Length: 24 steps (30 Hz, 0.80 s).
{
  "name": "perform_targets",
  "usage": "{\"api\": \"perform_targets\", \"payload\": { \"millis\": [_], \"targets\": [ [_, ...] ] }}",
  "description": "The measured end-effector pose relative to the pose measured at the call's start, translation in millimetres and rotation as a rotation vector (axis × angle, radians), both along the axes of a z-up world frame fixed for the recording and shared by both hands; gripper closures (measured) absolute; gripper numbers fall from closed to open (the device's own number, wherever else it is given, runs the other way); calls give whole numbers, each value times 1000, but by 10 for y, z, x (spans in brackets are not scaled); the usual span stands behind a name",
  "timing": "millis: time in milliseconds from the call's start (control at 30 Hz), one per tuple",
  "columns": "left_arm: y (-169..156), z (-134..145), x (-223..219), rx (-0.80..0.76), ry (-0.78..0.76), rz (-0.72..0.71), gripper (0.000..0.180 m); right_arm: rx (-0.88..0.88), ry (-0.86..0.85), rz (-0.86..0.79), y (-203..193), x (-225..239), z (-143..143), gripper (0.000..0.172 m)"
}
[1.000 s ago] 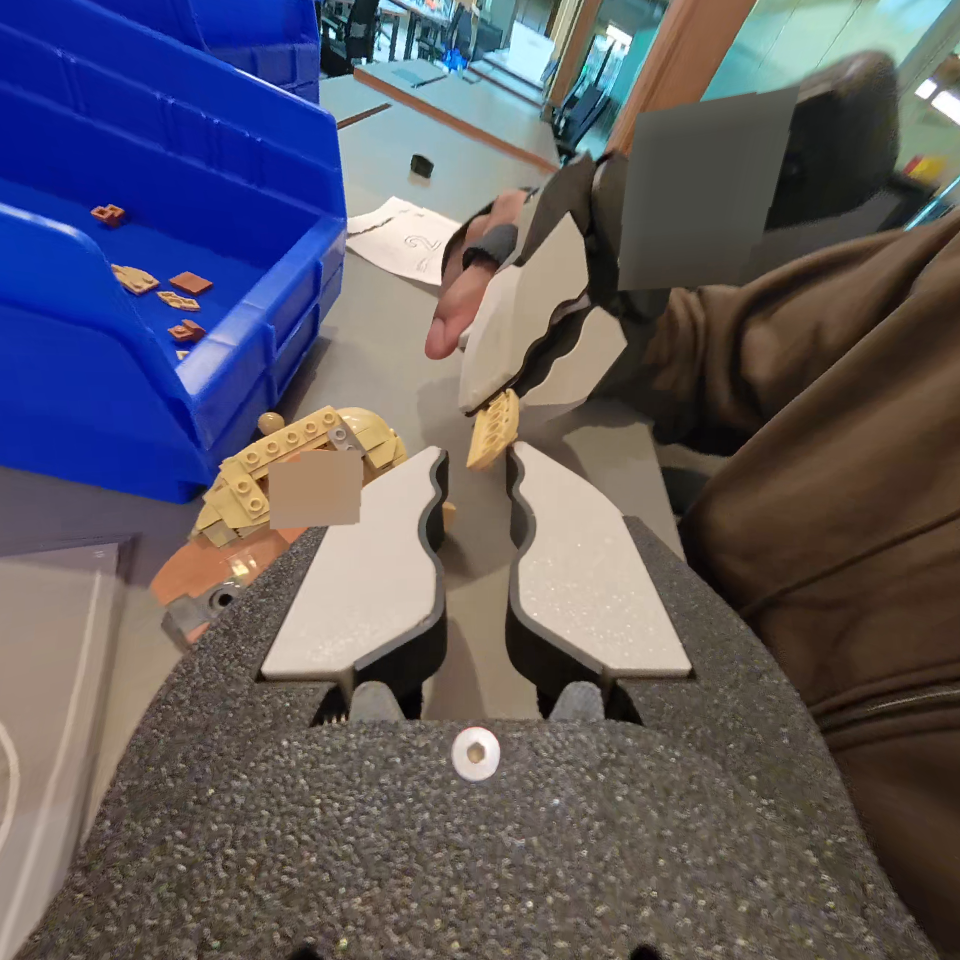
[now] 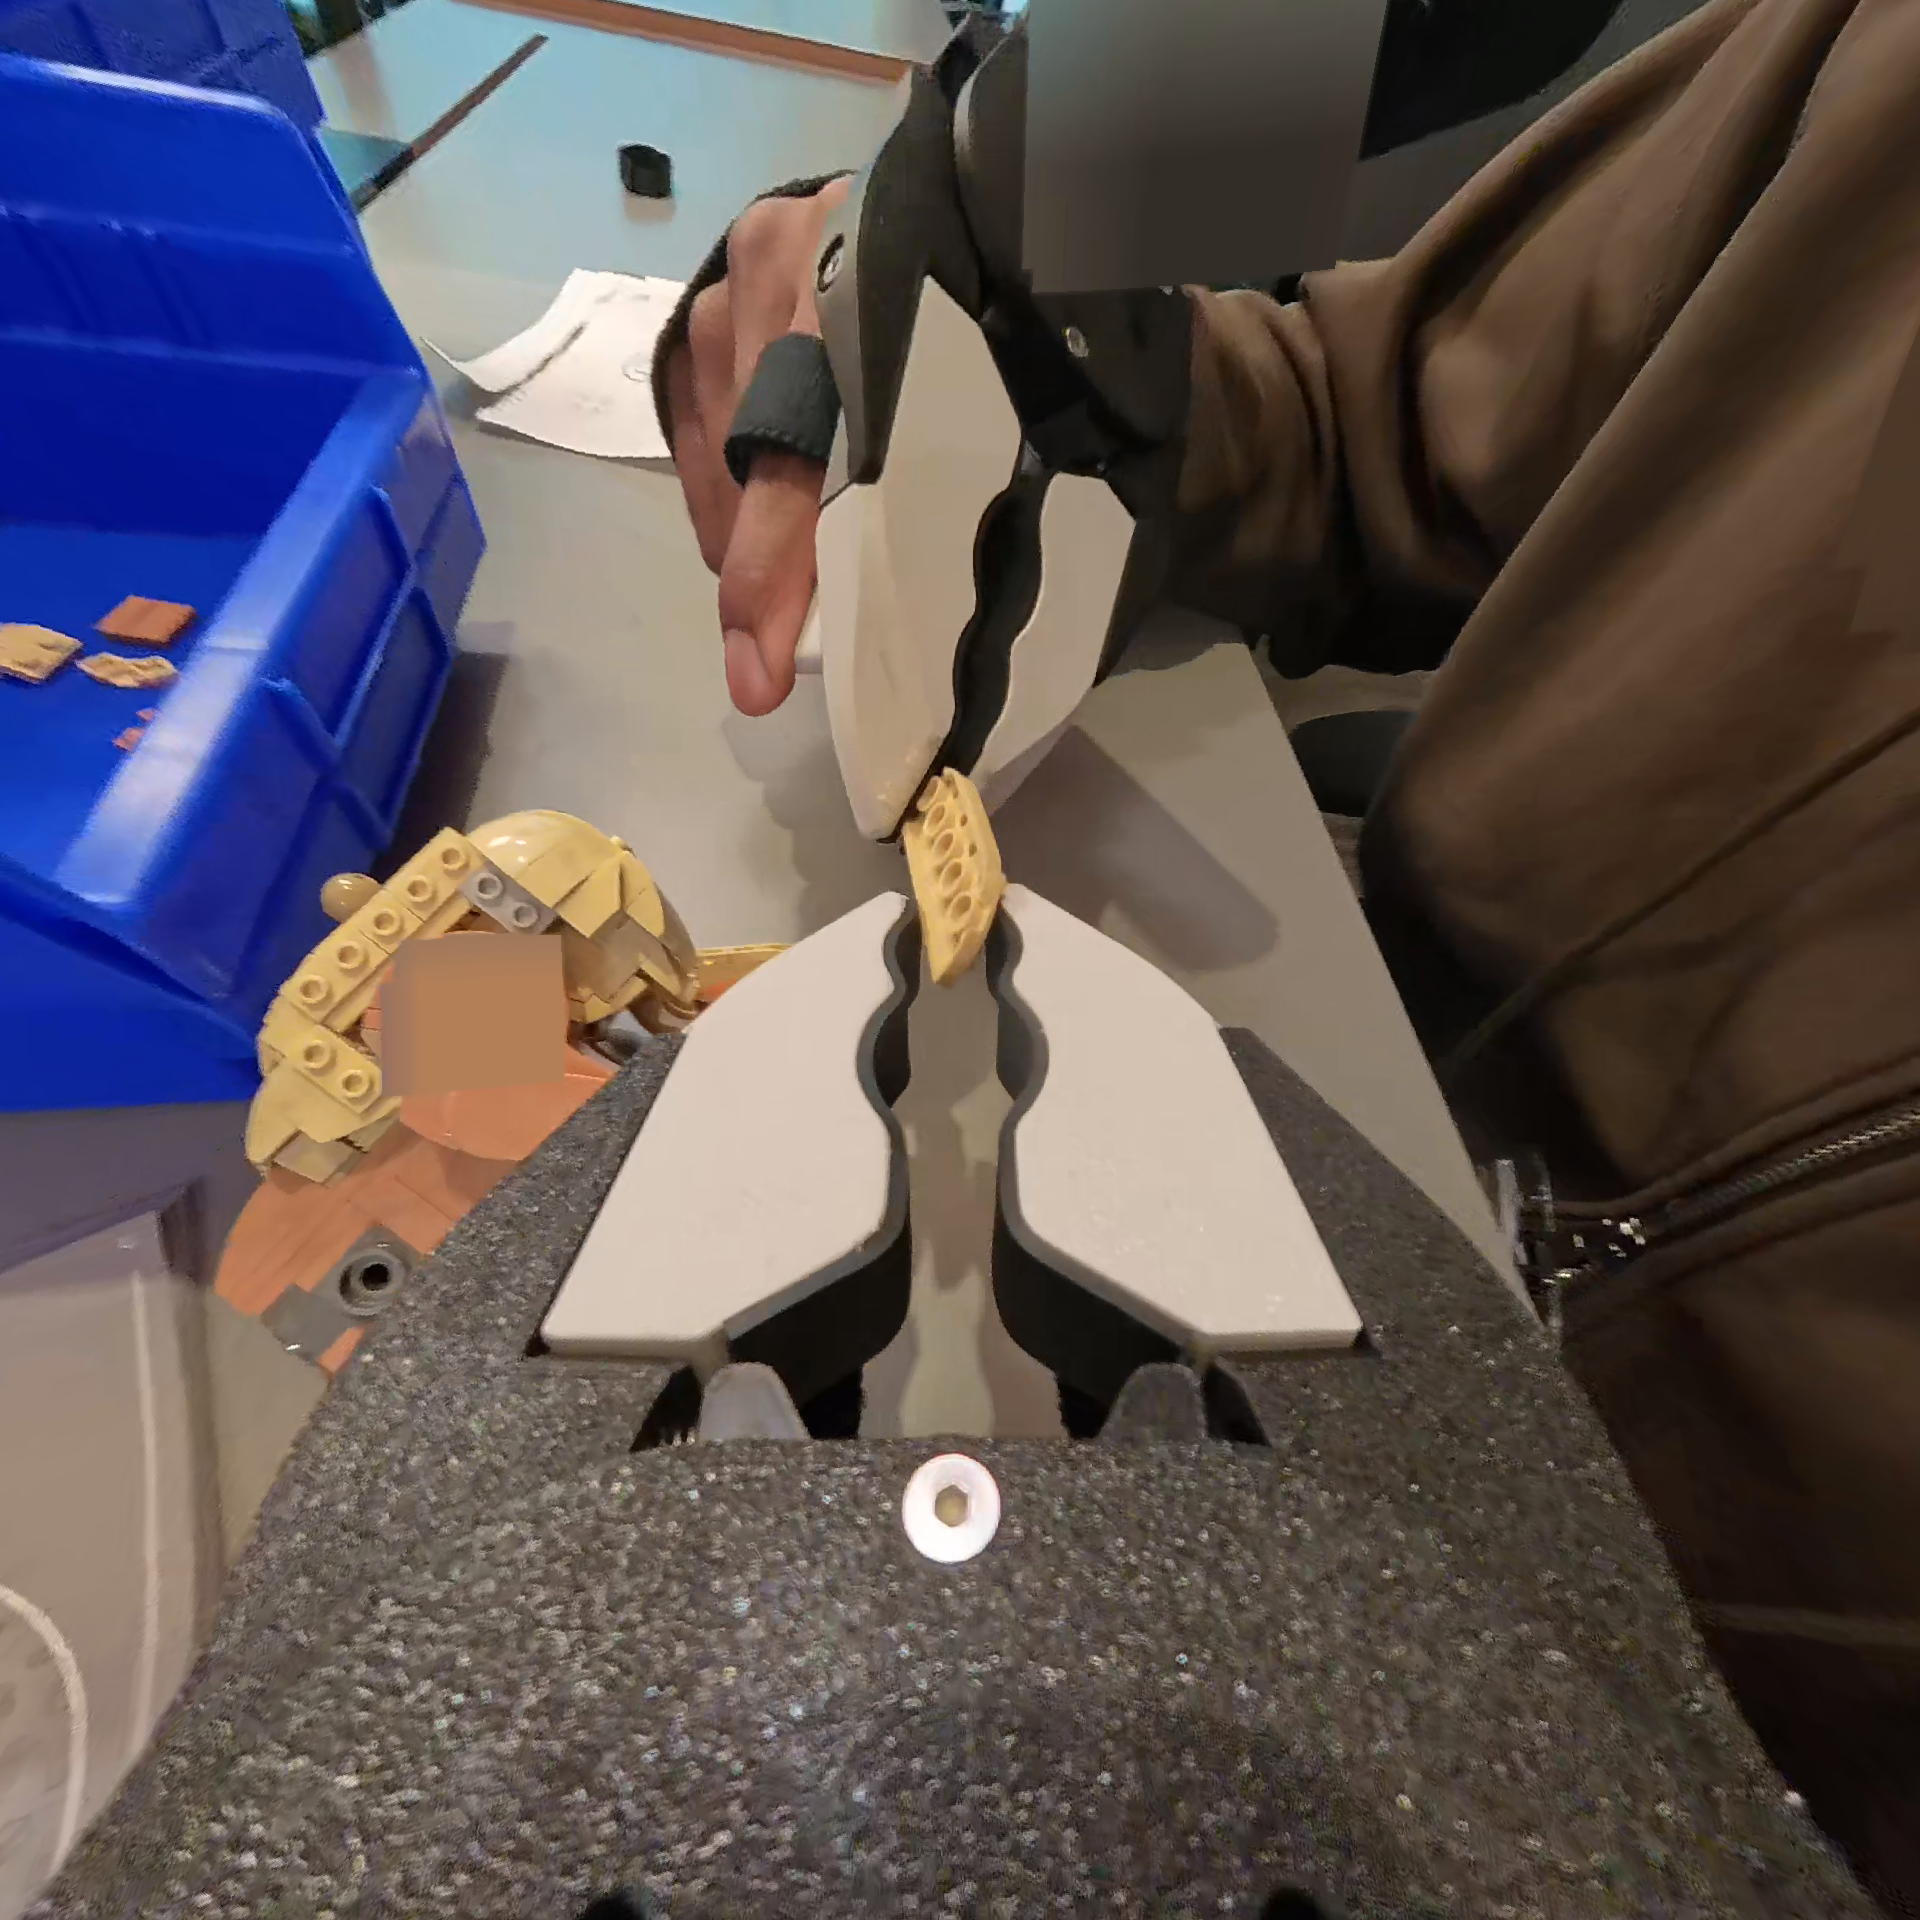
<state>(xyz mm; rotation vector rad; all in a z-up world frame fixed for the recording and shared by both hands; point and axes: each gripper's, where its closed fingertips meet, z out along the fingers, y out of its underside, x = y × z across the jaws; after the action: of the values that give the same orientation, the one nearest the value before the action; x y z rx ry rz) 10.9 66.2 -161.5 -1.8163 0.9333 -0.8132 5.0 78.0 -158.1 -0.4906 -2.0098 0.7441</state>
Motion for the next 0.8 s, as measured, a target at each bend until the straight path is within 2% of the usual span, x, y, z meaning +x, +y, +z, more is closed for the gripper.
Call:
{"api": "perform_targets", "payload": {
  "millis": [167,300,400,500,600,667,800],
  "targets": [
    [73,56,-82,182,109,54,164,66,4,-27,67,-12,-51,167],
    [81,34,-96,352,270,61,167,57,-20,-29,57,-6,-67,167],
    [84,-4,-92,324,286,67,170,41,-48,-37,65,-4,-90,167],
    [113,48,-114,158,134,106,171,5,-44,-65,100,-34,-62,166],
    [134,163,-128,-61,-133,127,172,0,39,-90,146,-62,61,163],
    [149,232,-134,-166,-282,132,172,51,87,-106,185,-74,100,153],
    [166,216,-120,-261,-369,143,172,139,154,-146,204,-128,123,137]
  ]
}}
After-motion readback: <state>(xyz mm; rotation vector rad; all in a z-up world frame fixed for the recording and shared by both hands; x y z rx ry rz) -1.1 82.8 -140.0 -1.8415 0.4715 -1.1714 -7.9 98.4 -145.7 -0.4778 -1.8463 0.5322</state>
